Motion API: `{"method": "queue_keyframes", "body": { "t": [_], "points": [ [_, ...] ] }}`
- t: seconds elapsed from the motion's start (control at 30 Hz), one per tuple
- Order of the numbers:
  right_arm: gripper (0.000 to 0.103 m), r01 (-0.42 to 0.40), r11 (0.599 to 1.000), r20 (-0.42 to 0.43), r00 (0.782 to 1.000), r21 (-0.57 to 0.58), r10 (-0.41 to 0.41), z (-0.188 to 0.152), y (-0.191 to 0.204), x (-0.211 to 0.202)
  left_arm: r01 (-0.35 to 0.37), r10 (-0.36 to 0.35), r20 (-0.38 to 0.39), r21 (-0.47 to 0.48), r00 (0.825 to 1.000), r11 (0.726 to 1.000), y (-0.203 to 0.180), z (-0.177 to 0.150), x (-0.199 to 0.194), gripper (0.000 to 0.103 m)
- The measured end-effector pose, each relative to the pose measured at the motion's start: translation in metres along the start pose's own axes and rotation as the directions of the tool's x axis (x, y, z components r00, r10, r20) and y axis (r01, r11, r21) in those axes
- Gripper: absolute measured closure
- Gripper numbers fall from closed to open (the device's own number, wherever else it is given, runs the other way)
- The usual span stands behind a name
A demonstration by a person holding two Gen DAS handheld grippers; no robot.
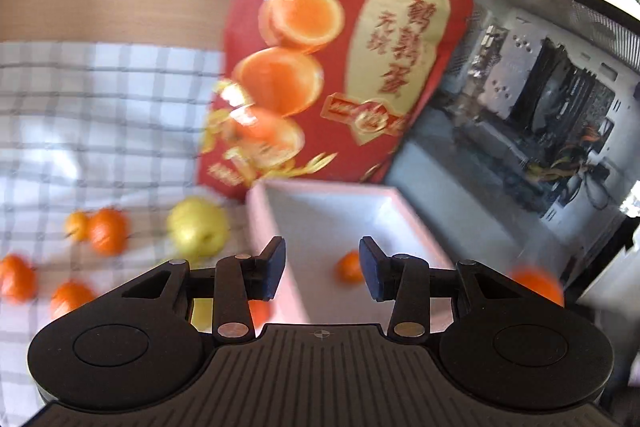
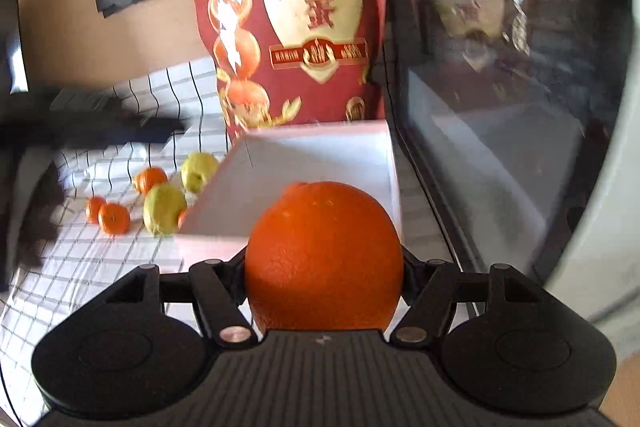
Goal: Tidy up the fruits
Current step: 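Release the tangerine into the pink box with the left tool while the right tool carries the orange, then lower the large orange into the pink box and open the right tool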
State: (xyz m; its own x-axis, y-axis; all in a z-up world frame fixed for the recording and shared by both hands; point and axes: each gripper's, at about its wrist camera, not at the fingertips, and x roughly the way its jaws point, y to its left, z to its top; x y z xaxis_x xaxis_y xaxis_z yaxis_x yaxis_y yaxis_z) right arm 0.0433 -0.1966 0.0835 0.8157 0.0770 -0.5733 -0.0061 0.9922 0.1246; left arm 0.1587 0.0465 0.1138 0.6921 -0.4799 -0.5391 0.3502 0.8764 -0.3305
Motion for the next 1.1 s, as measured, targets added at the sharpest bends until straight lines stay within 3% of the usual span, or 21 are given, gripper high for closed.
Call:
{"method": "queue_keyframes", "body": {
  "t": [0.17,0.33,0.5,0.67,0.9,1.1],
  "points": [
    [0.035,-0.013,0.999,-0.004,1.0,-0.04,0.013,0.041,0.01,0.039,-0.036,0.033,-0.064,-0.046,0.997,0.998,0.017,-0.04,-0.026,0.058],
    [0.035,-0.042,0.999,-0.101,0.994,-0.014,0.04,0.064,0.021,0.099,-0.103,0.093,-0.101,-0.096,0.991,0.99,0.037,-0.069,-0.048,0.058],
    [0.035,-0.009,0.999,-0.184,0.983,-0.034,0.003,0.063,0.032,0.146,-0.177,0.164,-0.099,-0.144,0.982,0.974,0.059,-0.082,-0.068,0.058],
    [0.034,-0.003,1.0,-0.29,0.957,0.005,0.004,0.051,0.029,0.168,-0.211,0.191,-0.119,-0.184,0.974,0.96,0.075,-0.09,-0.072,0.058],
    [0.034,0.013,0.997,-0.141,0.99,-0.081,-0.024,0.052,0.041,0.135,-0.174,0.152,-0.152,-0.15,0.977,0.973,0.071,-0.09,-0.059,0.058],
    [0.034,0.061,0.988,-0.056,0.996,-0.142,-0.069,0.041,0.055,0.102,-0.138,0.118,-0.174,-0.113,0.978,0.984,0.068,-0.088,-0.044,0.058]
  ]
}}
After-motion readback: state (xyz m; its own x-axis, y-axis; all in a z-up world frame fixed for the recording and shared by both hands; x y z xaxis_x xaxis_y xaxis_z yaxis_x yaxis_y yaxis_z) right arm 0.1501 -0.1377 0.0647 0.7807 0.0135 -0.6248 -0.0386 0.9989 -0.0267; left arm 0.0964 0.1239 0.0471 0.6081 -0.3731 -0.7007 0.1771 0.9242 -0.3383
